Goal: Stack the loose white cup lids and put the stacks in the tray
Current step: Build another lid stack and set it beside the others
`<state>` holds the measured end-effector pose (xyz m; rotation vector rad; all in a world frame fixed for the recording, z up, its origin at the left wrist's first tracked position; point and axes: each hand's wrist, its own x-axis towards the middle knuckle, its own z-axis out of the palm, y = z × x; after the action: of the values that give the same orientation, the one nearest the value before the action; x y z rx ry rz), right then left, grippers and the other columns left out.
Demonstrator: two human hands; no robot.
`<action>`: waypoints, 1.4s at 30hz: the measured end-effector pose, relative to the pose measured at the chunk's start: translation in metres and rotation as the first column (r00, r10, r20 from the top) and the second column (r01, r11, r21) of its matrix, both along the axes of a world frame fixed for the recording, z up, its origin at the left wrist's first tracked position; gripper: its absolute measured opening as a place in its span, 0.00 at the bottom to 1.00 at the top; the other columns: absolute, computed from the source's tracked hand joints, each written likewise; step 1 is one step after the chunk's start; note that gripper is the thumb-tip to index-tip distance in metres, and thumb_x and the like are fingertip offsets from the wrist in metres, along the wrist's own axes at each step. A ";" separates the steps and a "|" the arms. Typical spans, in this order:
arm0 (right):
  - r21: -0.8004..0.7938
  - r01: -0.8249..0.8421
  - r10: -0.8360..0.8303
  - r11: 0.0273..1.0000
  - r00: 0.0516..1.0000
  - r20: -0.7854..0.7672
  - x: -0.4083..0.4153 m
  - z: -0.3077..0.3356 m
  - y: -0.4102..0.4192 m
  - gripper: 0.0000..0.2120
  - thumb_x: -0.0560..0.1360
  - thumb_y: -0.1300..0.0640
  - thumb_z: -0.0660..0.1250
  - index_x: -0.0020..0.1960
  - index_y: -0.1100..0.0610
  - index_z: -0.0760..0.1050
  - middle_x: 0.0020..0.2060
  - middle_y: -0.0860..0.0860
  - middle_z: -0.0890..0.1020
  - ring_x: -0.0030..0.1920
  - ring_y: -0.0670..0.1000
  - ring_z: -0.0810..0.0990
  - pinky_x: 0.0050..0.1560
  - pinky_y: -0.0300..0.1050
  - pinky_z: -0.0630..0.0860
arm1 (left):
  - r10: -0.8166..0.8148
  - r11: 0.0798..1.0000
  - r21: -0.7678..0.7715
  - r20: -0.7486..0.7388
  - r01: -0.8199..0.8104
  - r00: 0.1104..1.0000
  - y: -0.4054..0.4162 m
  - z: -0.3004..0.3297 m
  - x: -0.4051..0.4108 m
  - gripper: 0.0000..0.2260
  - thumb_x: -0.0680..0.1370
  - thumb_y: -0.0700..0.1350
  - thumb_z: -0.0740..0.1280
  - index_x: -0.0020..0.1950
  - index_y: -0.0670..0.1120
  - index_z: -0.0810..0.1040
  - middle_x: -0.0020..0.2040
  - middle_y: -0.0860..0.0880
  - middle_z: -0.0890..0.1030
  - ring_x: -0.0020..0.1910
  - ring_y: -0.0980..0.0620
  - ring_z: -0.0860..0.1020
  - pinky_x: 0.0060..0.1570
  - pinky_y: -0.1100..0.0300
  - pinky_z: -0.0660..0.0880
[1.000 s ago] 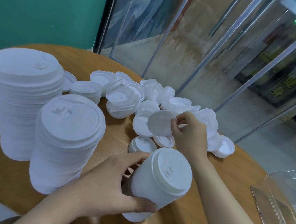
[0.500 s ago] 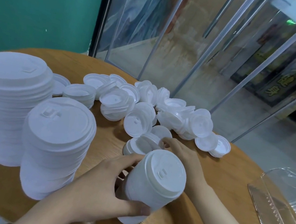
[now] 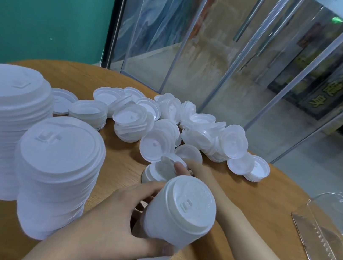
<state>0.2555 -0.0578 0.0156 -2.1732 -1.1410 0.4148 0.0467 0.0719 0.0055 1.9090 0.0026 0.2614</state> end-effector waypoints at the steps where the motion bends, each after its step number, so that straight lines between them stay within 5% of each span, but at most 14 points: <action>1: -0.006 -0.002 0.002 1.000 1.000 -0.009 0.001 -0.001 0.001 0.22 0.83 0.41 0.61 0.36 0.52 0.66 0.29 0.41 0.67 0.32 0.43 0.66 0.35 0.39 0.63 | 0.000 1.000 -0.002 -0.001 0.000 1.000 0.000 -0.001 0.000 0.36 0.66 0.51 0.83 0.69 0.70 0.73 0.60 0.60 0.82 0.59 0.56 0.80 0.55 0.59 0.79; 5: -0.009 0.026 -0.026 1.000 0.998 -0.059 0.003 -0.002 0.003 0.19 0.83 0.37 0.60 0.36 0.44 0.70 0.31 0.41 0.69 0.35 0.45 0.68 0.40 0.47 0.65 | 0.003 1.000 -0.005 -0.002 -0.003 1.000 0.000 -0.001 0.000 0.35 0.66 0.52 0.83 0.68 0.70 0.74 0.59 0.61 0.82 0.58 0.56 0.80 0.55 0.59 0.79; 8: 0.001 0.021 -0.021 1.000 1.000 0.014 0.005 0.000 0.005 0.23 0.82 0.36 0.61 0.38 0.52 0.72 0.32 0.46 0.70 0.35 0.47 0.68 0.41 0.50 0.66 | 0.001 1.000 -0.004 -0.003 -0.001 1.000 0.001 -0.001 0.000 0.35 0.66 0.52 0.84 0.68 0.71 0.73 0.60 0.61 0.82 0.59 0.56 0.80 0.55 0.60 0.79; 10: 0.039 0.033 -0.037 0.999 0.995 0.094 0.008 0.001 0.006 0.25 0.82 0.38 0.61 0.37 0.57 0.68 0.31 0.47 0.67 0.34 0.47 0.65 0.40 0.50 0.64 | 0.000 1.000 0.000 -0.006 0.000 1.000 0.001 -0.001 0.000 0.36 0.66 0.53 0.84 0.69 0.70 0.73 0.61 0.61 0.82 0.60 0.56 0.80 0.56 0.58 0.79; 15: 0.114 0.087 -0.110 0.990 0.972 0.209 0.013 0.008 0.006 0.22 0.83 0.45 0.64 0.35 0.52 0.61 0.29 0.43 0.63 0.33 0.44 0.62 0.38 0.46 0.61 | -0.006 1.000 0.012 -0.010 0.006 1.000 0.002 -0.001 0.000 0.37 0.66 0.55 0.84 0.70 0.71 0.72 0.61 0.61 0.81 0.60 0.57 0.80 0.58 0.58 0.78; 21: 0.309 0.159 -0.227 0.938 0.954 0.197 0.018 0.020 -0.004 0.08 0.83 0.56 0.66 0.46 0.49 0.80 0.45 0.44 0.83 0.47 0.44 0.80 0.47 0.36 0.74 | -0.003 1.000 0.018 -0.004 0.003 1.000 0.001 0.000 0.001 0.37 0.65 0.55 0.84 0.70 0.72 0.71 0.61 0.62 0.81 0.59 0.58 0.80 0.57 0.60 0.78; 26: 0.331 0.271 -0.356 0.904 0.906 0.231 0.026 0.015 -0.015 0.13 0.84 0.56 0.65 0.41 0.58 0.75 0.31 0.52 0.76 0.32 0.45 0.69 0.35 0.37 0.65 | -0.001 1.000 0.014 0.003 0.001 1.000 0.002 -0.002 0.001 0.37 0.65 0.55 0.84 0.70 0.72 0.71 0.61 0.62 0.81 0.60 0.58 0.80 0.58 0.58 0.78; 31: 0.326 0.408 -0.497 0.853 0.826 0.265 0.038 0.006 -0.033 0.11 0.84 0.55 0.64 0.43 0.55 0.75 0.32 0.49 0.79 0.32 0.50 0.75 0.35 0.49 0.73 | -0.003 1.000 0.010 0.002 0.003 1.000 0.002 -0.004 0.001 0.37 0.65 0.55 0.83 0.70 0.71 0.71 0.61 0.61 0.82 0.61 0.56 0.80 0.59 0.56 0.78; 34: 0.284 0.465 -0.541 0.838 0.774 0.329 0.049 0.005 -0.045 0.07 0.84 0.54 0.64 0.47 0.52 0.76 0.37 0.48 0.81 0.33 0.48 0.78 0.35 0.47 0.73 | -0.002 1.000 0.002 -0.001 0.002 1.000 0.001 -0.004 0.002 0.37 0.65 0.56 0.83 0.70 0.72 0.71 0.61 0.61 0.81 0.61 0.56 0.80 0.59 0.55 0.78; 38: 0.280 0.508 -0.573 0.815 0.780 0.253 0.052 0.010 -0.057 0.06 0.82 0.54 0.68 0.58 0.51 0.79 0.45 0.46 0.82 0.38 0.48 0.81 0.44 0.52 0.80 | -0.028 1.000 -0.012 0.004 0.028 1.000 0.001 -0.003 0.001 0.37 0.66 0.56 0.83 0.70 0.71 0.71 0.62 0.62 0.81 0.61 0.55 0.80 0.59 0.56 0.78; 42: 0.362 0.431 -0.535 0.827 0.801 0.269 0.031 0.035 -0.057 0.06 0.81 0.58 0.69 0.53 0.47 0.79 0.41 0.41 0.81 0.37 0.50 0.80 0.41 0.58 0.81 | -0.023 1.000 -0.012 0.010 0.023 1.000 0.001 -0.003 0.002 0.36 0.65 0.57 0.81 0.70 0.71 0.72 0.61 0.62 0.82 0.60 0.54 0.80 0.58 0.56 0.79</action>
<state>0.2860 -0.1148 0.0508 -2.2232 -0.7028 -0.3761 0.0484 0.0725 0.0024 1.8946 -0.0247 0.2545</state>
